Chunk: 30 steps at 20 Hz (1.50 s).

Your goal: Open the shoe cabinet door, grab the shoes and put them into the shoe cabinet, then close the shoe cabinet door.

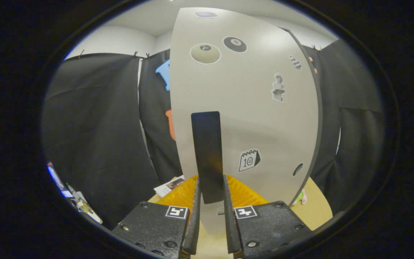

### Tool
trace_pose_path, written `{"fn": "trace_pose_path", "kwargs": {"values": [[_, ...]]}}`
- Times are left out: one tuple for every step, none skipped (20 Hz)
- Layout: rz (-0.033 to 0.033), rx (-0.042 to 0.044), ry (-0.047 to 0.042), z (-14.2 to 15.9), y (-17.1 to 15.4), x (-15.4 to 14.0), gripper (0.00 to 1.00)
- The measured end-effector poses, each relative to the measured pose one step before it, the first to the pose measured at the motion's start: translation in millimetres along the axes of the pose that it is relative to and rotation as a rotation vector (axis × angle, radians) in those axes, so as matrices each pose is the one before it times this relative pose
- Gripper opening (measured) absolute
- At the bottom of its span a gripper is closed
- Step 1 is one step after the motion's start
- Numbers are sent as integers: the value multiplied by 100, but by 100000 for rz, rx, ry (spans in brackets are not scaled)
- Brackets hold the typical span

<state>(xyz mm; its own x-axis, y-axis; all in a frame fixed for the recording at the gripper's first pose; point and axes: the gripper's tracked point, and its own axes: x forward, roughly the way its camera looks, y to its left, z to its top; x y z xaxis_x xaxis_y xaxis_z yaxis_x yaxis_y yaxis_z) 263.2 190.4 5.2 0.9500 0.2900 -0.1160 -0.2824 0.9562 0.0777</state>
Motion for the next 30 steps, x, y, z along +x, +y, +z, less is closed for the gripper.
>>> {"fn": "trace_pose_path", "kwargs": {"values": [[19, 1080, 311, -351, -292, -1017, 34], [-182, 1032, 245, -167, -381, -791, 33], [-372, 744, -200, -89, -472, -699, 33], [-86, 475, -254, -191, -350, -813, 32], [1913, 568, -17, -157, 55, -874, 30], [960, 939, 923, -687, -122, -948, 24], [-6582, 77, 151, -403, -1964, -344, 17], [-8408, -313, -413, -265, -3440, -893, 15], [-7536, 4775, 2481, -546, -3353, -399, 14], [1015, 8757, 3067, -780, -1367, -541, 14], [1194, 6477, 1737, -337, -748, 194, 8], [-2116, -969, -926, 195, -772, 1050, 8], [-2835, -4225, -2550, 175, -866, 61, 7], [172, -3293, -1592, 481, -222, -778, 7], [2079, -1557, -1886, 312, 407, -326, 7], [874, -1891, -1010, 33, 429, -158, 7], [249, -1960, -1246, 65, 477, -93, 7], [345, -2085, -941, 234, 579, -35, 7], [203, -1769, -1249, 544, 603, 363, 7], [829, -430, -1190, 602, 703, 303, 7], [478, -202, -1126, 671, 793, 374, 7], [148, -174, -1160, 479, 683, 61, 7], [-556, -667, -1439, 605, 696, 270, 7], [-631, -854, -1736, 625, 738, 418, 8], [-410, -274, -1780, 437, 681, 487, 10], [-637, -367, -973, 530, 574, 377, 12], [215, -774, -971, 483, 981, 652, 20], [962, -165, -1289, 500, 1020, 580, 25], [1642, -81, -568, 264, 1289, 590, 40], [1776, -299, -199, 134, 1176, 695, 56]]}}
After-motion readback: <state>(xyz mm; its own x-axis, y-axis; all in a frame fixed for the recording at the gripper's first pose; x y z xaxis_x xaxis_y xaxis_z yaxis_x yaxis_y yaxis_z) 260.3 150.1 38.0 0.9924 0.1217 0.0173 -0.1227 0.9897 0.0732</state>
